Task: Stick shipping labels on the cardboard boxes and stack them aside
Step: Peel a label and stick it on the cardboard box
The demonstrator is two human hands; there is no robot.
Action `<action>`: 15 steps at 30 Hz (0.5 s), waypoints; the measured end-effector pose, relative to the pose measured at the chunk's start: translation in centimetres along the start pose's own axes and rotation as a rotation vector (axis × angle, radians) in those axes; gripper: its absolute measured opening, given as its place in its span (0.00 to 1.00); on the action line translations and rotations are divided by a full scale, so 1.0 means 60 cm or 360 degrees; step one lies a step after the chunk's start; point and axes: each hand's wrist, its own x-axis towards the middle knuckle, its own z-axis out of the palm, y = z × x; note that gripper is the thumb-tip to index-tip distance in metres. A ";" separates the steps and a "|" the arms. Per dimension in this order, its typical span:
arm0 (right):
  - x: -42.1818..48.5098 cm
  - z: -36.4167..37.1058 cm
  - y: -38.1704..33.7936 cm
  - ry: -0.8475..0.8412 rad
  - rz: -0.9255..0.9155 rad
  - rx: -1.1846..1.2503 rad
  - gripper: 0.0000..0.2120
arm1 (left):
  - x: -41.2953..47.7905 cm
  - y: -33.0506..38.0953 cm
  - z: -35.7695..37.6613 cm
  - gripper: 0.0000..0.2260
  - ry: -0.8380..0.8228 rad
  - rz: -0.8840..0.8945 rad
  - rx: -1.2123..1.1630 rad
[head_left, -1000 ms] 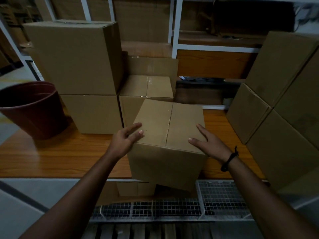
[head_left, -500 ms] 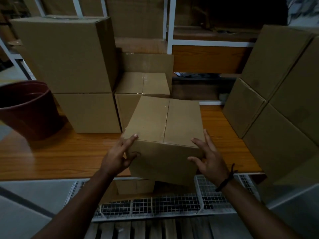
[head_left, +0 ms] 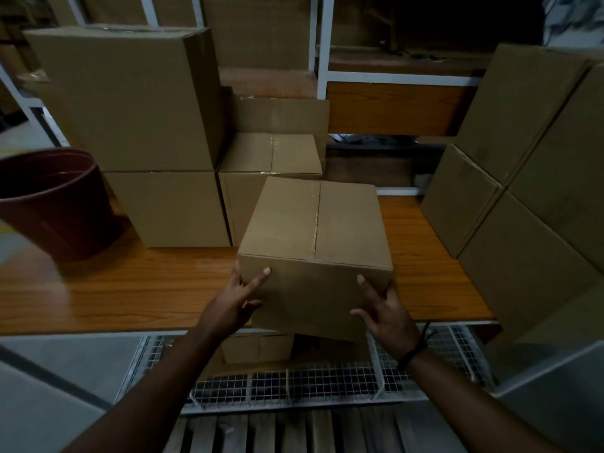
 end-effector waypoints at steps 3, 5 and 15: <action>0.015 -0.017 -0.008 0.0081 0.0102 0.0043 0.35 | 0.015 0.014 -0.008 0.52 0.0072 0.0028 0.0020; 0.016 -0.038 -0.008 0.0105 0.0102 0.0098 0.38 | 0.021 0.025 -0.023 0.48 0.0109 0.0047 0.0039; 0.112 -0.184 -0.005 -0.0072 0.0425 0.0439 0.39 | 0.085 0.094 -0.105 0.26 0.0379 -0.0037 -0.0536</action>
